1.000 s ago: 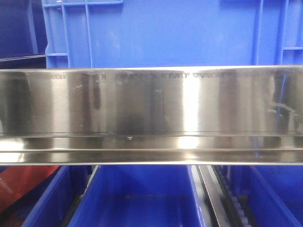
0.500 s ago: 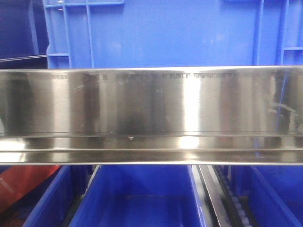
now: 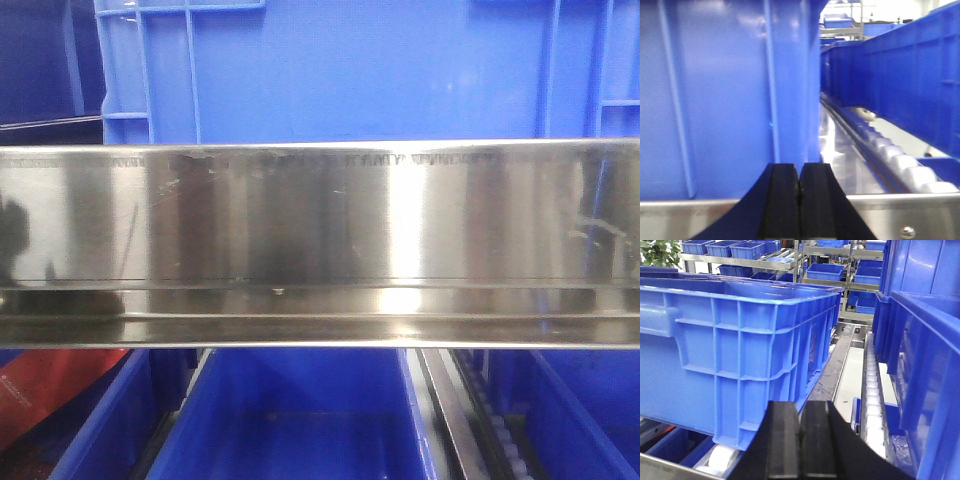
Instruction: Place valve from conveyor to right shelf box
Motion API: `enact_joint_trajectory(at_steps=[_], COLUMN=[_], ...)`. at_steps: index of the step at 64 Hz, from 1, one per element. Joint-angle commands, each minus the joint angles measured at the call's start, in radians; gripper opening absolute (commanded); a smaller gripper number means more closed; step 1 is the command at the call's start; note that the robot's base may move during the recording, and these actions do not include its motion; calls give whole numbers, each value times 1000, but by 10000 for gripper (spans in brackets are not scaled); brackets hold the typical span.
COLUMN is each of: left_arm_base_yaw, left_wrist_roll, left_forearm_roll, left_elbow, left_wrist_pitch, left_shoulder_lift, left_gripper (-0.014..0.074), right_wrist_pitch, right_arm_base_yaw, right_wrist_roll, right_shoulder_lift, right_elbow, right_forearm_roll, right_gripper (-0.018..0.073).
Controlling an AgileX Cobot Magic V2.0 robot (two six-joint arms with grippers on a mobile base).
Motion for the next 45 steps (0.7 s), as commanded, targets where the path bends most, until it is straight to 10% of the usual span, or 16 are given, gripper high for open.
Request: enact_joint_trajectory(at_steps=[1, 45], left_arm_base_yaw=[5, 35], left_wrist_roll=[-4, -4], left_forearm_roll=[6, 6], left_elbow=[5, 5], left_wrist_pitch=[-33, 1], left_shoulder_lift=[-19, -55], left_gripper=[-111, -111], right_wrist_pitch=[-27, -34], right_arm_base_yaw=[-3, -3], right_wrist_roll=[-4, -4], right_shoulder_lift=[-2, -2], right_elbow=[1, 1], right_forearm_roll=[-8, -8], right_gripper=[-154, -154])
